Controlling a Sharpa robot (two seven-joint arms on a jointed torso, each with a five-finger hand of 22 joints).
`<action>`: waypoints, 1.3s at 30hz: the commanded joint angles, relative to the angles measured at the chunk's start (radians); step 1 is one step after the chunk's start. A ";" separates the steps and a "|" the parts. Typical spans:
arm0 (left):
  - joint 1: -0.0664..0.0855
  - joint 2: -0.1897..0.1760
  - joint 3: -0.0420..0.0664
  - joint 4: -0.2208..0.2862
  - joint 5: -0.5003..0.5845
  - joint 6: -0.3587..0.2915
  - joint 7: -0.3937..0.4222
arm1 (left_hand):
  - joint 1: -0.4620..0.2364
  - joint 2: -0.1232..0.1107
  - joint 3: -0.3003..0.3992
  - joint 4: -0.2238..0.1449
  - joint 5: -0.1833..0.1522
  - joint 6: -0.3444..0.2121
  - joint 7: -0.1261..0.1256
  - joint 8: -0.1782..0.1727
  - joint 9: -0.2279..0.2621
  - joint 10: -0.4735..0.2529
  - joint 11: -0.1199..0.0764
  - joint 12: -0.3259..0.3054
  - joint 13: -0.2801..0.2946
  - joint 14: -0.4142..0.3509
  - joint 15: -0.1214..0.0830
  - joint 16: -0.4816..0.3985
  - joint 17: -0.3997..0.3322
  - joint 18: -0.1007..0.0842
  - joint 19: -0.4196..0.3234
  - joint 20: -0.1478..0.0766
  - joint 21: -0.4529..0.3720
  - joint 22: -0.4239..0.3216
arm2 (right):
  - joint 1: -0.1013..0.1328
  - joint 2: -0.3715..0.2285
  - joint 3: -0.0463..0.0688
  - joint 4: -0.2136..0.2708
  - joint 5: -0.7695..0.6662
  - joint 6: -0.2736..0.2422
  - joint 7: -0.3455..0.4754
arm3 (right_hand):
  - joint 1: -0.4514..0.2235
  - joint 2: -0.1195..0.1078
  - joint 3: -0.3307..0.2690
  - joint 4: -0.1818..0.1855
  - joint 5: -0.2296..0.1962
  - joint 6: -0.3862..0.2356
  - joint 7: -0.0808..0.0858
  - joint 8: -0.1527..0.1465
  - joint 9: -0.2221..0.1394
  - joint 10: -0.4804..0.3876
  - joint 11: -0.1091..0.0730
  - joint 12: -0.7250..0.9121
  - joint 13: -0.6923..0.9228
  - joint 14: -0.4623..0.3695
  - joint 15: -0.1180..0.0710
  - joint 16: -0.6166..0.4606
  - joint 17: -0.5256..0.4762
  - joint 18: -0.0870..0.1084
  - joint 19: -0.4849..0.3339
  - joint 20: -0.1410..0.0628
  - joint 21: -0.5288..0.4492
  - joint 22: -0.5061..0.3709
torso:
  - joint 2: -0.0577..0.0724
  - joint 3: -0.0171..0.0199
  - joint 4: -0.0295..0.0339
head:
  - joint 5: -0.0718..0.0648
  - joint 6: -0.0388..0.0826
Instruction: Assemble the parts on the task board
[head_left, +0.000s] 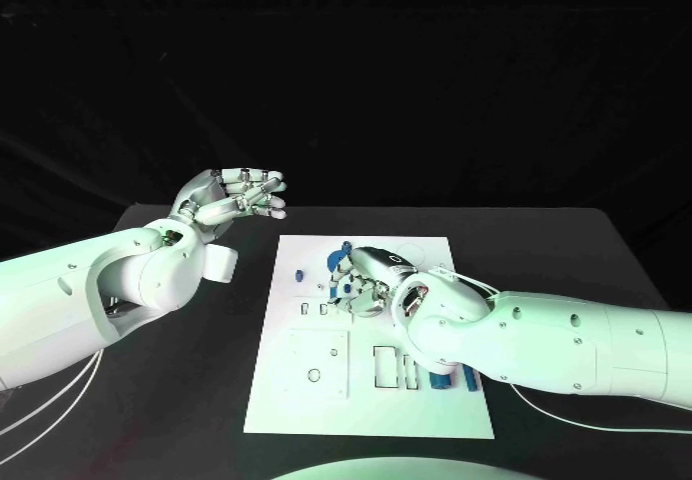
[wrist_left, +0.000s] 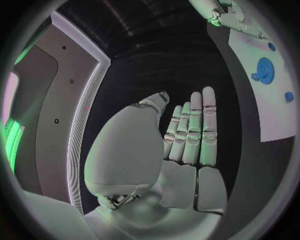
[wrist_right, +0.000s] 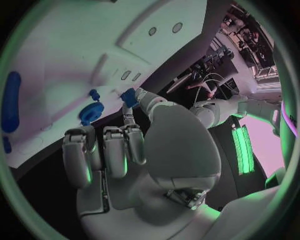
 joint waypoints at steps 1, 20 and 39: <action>0.001 0.002 0.001 0.002 -0.010 0.011 -0.004 | -0.006 0.002 0.001 -0.002 -0.004 0.002 -0.002 -0.005 0.000 0.009 -0.001 -0.001 0.001 -0.009 -0.001 -0.005 0.001 0.011 0.001 0.007 0.004 -0.001 | -0.008 0.008 0.000 -0.004 -0.065 0.034 -0.038 | -0.011 0.001 0.001 0.006 0.001 0.000 -0.006 0.018 0.020 0.018 -0.007 0.002 0.138 0.086 -0.006 0.001 0.163 -0.010 0.098 -0.007 0.005 0.253 | 0.001 0.0015 -0.0025 | 0.003 -0.001; 0.000 0.008 0.000 -0.002 -0.013 0.015 -0.008 | -0.008 0.001 0.001 -0.002 -0.004 0.002 -0.002 -0.005 0.000 0.010 -0.002 -0.001 0.001 -0.009 -0.001 -0.005 0.002 0.011 0.001 0.007 0.004 -0.001 | -0.033 0.034 -0.002 -0.028 -0.106 0.040 -0.058 | -0.023 -0.010 -0.001 0.008 0.001 -0.003 -0.006 0.020 0.021 0.018 -0.006 0.001 0.137 0.085 -0.007 0.000 0.161 -0.009 0.097 -0.007 0.003 0.252 | 0.001 0.0017 0.0001 | 0.004 0.000; 0.000 0.007 0.000 -0.002 -0.013 0.015 -0.011 | -0.008 0.000 0.001 -0.002 -0.003 0.003 -0.003 -0.005 0.000 0.011 -0.002 -0.001 0.001 -0.009 -0.001 -0.006 0.004 0.012 0.001 0.007 0.004 -0.001 | -0.039 0.048 -0.002 -0.057 -0.107 0.043 -0.055 | -0.031 -0.035 -0.002 0.002 0.002 -0.024 0.001 0.015 0.018 0.013 -0.001 -0.006 0.132 0.084 -0.003 -0.002 0.154 -0.006 0.090 -0.005 -0.007 0.245 | 0.001 0.0021 -0.0018 | 0.011 -0.005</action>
